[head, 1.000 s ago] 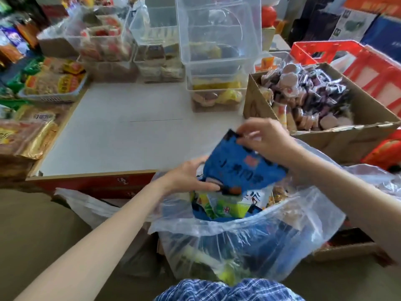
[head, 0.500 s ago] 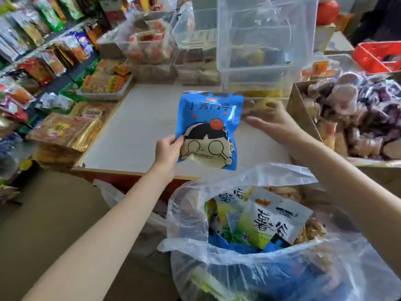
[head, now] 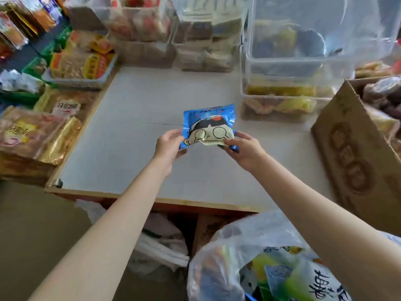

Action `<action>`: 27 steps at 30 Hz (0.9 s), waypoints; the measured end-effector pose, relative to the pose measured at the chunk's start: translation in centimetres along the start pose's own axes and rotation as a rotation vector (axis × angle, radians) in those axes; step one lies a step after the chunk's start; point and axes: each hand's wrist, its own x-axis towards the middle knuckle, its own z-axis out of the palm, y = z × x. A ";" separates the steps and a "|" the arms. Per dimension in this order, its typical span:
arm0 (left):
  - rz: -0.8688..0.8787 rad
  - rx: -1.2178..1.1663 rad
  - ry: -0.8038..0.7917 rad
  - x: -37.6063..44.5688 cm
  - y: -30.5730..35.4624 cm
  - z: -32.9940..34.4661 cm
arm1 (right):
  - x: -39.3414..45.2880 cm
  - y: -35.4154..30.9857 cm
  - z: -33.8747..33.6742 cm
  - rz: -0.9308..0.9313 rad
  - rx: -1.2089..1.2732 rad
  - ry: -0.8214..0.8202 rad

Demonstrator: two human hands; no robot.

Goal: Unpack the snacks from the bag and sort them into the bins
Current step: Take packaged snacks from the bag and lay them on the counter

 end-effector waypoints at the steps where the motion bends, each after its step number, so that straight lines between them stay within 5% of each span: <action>1: -0.008 0.031 0.029 1.6 -0.1 -0.5 | 2.0 0.2 0.8 0.016 0.009 0.034; 9: -0.035 0.228 0.001 8.7 -3.6 -3.6 | 15.7 -0.3 5.4 -0.086 -0.062 0.336; 14: -0.015 0.245 -0.040 8.7 -4.4 -3.7 | 18.3 -1.3 5.2 0.003 -0.180 0.326; 19: 0.025 0.268 -0.076 6.6 -3.9 -2.6 | 14.0 -2.0 3.5 0.015 -0.082 0.228; 24: 0.131 0.317 -0.150 0.4 -3.1 -1.0 | 2.8 -5.1 -0.9 0.025 -0.313 0.027; 27: 0.357 0.398 -0.251 -6.0 -3.1 -0.3 | -5.3 -6.9 -4.8 -0.037 -0.529 -0.142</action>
